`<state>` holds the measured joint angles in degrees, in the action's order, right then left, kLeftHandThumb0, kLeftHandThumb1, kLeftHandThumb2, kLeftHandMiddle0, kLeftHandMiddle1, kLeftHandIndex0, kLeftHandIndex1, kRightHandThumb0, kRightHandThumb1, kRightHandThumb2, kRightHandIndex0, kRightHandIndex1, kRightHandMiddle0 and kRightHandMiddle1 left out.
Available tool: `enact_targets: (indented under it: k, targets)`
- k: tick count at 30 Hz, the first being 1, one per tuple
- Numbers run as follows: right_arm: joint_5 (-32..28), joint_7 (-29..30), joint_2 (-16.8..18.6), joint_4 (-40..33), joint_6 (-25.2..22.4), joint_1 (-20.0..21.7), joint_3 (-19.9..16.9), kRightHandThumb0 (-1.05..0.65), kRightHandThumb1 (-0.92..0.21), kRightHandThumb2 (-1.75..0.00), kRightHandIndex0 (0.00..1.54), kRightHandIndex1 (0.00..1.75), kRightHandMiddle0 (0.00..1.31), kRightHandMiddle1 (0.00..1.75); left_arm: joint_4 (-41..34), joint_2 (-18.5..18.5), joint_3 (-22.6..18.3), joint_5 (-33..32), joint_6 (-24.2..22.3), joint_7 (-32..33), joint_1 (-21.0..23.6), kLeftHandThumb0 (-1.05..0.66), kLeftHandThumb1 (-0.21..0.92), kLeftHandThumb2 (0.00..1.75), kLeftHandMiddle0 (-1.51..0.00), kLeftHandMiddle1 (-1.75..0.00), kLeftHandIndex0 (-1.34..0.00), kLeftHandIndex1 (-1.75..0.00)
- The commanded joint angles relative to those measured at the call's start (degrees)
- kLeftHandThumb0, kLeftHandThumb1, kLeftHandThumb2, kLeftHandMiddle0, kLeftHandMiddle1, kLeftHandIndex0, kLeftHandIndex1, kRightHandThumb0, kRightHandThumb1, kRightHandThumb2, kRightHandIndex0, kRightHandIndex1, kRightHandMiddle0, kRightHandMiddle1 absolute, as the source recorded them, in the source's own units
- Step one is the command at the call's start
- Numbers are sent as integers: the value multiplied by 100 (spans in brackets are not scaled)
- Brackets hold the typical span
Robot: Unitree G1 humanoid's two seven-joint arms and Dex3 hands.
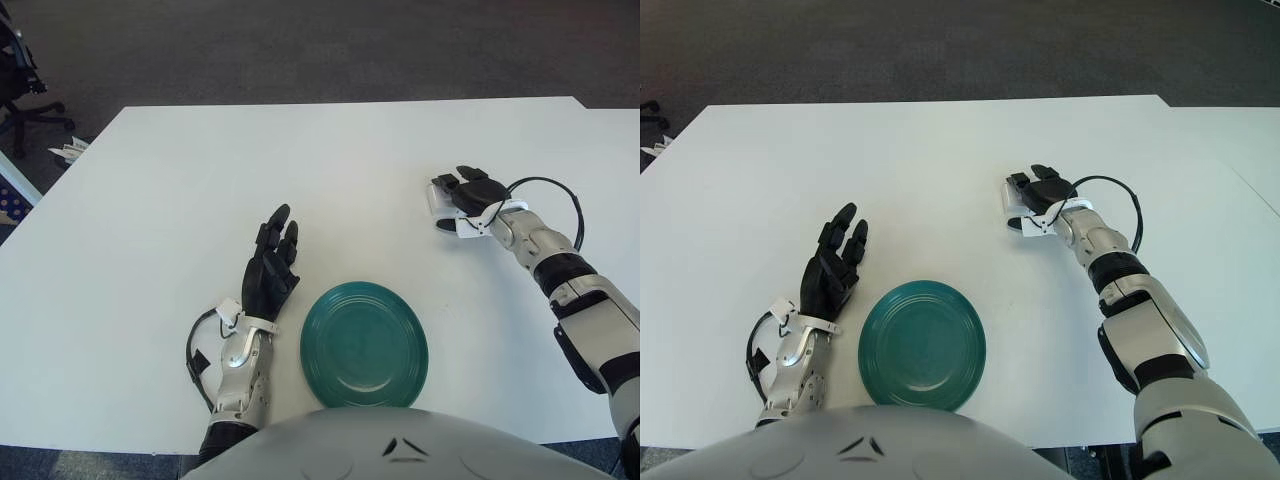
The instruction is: Put the charger into the plate.
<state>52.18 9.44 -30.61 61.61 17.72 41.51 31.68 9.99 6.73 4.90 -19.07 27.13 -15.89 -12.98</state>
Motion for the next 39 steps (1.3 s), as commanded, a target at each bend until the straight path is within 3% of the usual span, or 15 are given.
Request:
enact_targets:
  k: [1,23,29,39]
  targets:
    - [34,-45,27,299,12,-21,176,-93,-92,-82,16,1,0,51,408,237,-44,-20,120,-59,-162,-103,92,114,-16,-1,0,-46]
    - [49,37,-91,897,397,241,633,-89,-92,-75,24,3,0,57,379,290,-59,-168,4,-180,-179,-104,92,111,-15,0,0,-44]
    - [229,189,-188,1037,556,232,937,-88,-92,-76,27,3,0,59,351,310,-36,-138,12,-149,-205,-104,92,111,-14,0,0,-41]
    - [506,381,-378,1346,432,387,1416,-87,-92,-77,33,5,0,57,339,352,-15,-158,33,-154,-218,-104,92,111,-13,0,0,-34]
